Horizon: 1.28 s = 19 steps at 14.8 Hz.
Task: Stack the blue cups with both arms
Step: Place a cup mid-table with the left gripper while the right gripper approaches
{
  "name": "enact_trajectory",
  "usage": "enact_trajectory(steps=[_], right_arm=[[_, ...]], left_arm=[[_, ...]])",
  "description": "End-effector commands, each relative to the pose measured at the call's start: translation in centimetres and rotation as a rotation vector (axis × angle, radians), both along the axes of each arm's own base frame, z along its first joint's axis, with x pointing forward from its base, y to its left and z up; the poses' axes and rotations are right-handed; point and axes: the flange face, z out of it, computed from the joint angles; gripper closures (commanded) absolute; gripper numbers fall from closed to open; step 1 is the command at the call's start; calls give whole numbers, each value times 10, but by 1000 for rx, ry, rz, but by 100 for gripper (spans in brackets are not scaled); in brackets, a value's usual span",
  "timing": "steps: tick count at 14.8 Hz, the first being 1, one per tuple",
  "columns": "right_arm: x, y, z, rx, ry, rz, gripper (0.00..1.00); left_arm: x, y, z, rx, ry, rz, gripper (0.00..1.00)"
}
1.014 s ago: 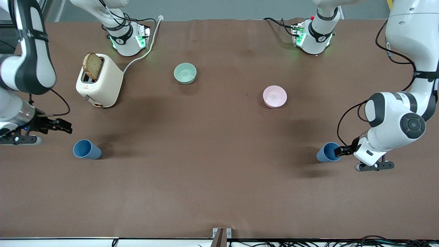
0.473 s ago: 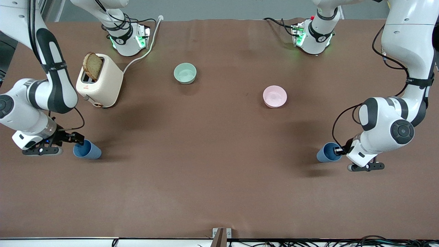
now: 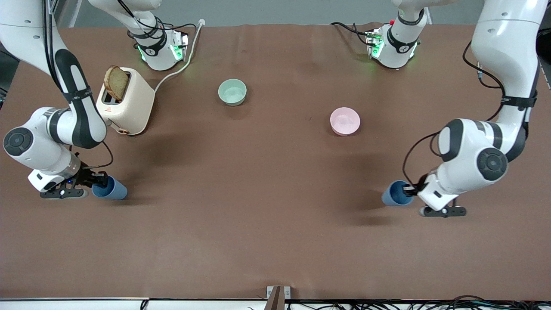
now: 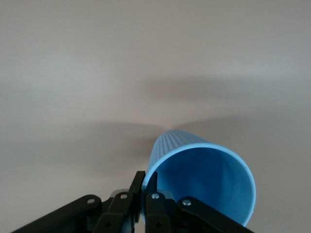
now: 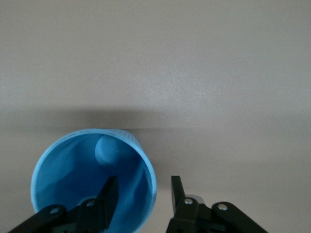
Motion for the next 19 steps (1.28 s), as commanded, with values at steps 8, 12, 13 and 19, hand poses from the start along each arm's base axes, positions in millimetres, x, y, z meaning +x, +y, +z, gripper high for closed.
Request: enact_trajectory(steps=[8, 12, 13, 19], right_arm=[[10, 4, 65, 35, 32, -9, 99], [18, 22, 134, 178, 94, -63, 99], [22, 31, 150, 204, 117, -60, 99], [35, 100, 206, 234, 119, -185, 99]], left_arm=[[-74, -254, 18, -29, 30, 106, 100], [-99, -304, -7, 11, 40, 166, 100], [-102, -310, -14, 19, 44, 184, 100], [-127, -357, -41, 18, 69, 203, 98]])
